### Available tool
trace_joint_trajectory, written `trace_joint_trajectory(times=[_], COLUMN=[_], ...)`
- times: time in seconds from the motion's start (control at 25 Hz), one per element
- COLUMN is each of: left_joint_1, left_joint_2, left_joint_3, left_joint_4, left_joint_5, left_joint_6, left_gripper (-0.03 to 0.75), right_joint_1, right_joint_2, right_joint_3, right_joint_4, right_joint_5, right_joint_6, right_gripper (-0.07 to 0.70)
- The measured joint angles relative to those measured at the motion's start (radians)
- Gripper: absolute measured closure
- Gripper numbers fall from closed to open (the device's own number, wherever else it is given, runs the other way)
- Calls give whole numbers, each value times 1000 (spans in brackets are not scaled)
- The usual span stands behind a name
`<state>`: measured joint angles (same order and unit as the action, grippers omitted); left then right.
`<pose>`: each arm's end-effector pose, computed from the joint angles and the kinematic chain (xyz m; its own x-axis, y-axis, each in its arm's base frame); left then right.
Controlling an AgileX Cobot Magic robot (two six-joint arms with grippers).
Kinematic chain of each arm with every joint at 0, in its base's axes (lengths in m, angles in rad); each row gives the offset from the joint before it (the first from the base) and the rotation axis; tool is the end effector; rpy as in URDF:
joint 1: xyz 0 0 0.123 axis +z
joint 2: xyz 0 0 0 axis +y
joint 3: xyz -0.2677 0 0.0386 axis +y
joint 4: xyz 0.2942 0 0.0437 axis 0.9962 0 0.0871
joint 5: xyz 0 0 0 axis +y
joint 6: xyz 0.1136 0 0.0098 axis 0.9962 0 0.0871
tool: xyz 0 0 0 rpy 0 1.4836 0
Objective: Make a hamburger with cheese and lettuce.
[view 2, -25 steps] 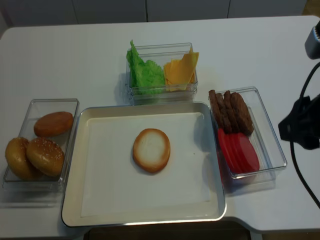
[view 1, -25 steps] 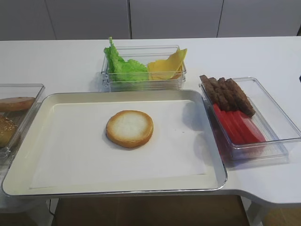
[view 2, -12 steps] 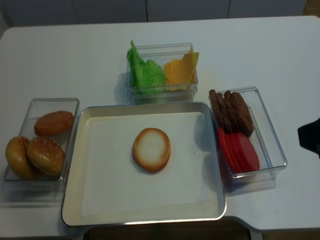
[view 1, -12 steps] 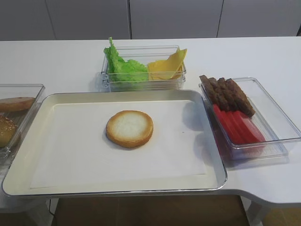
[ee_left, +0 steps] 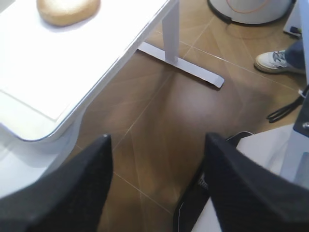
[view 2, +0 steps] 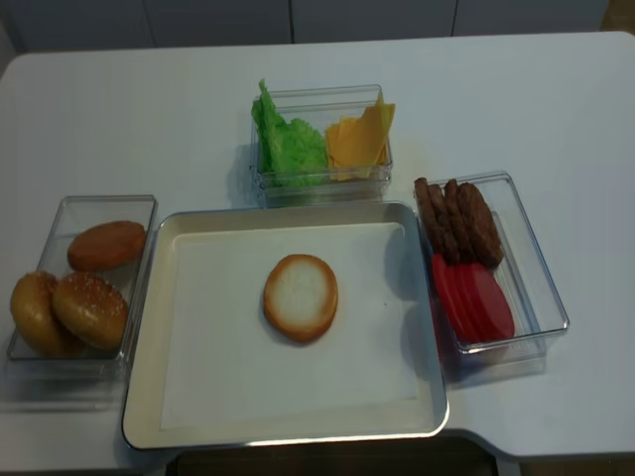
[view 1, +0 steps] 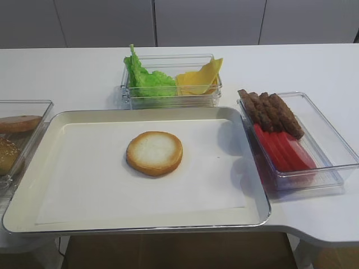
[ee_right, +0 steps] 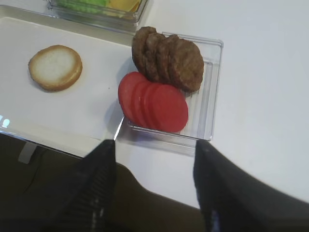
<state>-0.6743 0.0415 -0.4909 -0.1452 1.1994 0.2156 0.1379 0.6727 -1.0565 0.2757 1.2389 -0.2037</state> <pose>0.0446 -0.0553 0.2705 -0.3585 0.4919 -0.7934 0.7701 0.6362 0.0465 0.1457 0.0499 0.3950 -0.6397 -0.1976 -0.7428 -0.3921 0.9151 0.0943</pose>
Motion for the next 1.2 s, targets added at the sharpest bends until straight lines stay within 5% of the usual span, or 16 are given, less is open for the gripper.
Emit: trace_joint_trajectory(times=[0.44,0.56,0.72,0.92,1.2], left_joint_1=[3,53,215,424,534], left_joint_2=[0,0,-14,-56,-58], left_joint_3=[0,0,0,0,0], left_joint_4=[21,21,21,19,19], left_joint_5=[-10,-10,-10,-9,-11], left_joint_6=[-38,-38,-38,-38,-38], left_gripper=[274,277,291,301,303], right_joint_1=[0,0,0,0,0], right_joint_2=[-176,-225,-290,-382,-531], right_joint_3=[-6,-7,35,233,438], right_joint_4=[-19,-38,-52,-46,-42], right_joint_5=[15,22,22,8,-110], right_joint_6=[-15,-15,-15,-15,-15], right_gripper=[251,269,275,276,279])
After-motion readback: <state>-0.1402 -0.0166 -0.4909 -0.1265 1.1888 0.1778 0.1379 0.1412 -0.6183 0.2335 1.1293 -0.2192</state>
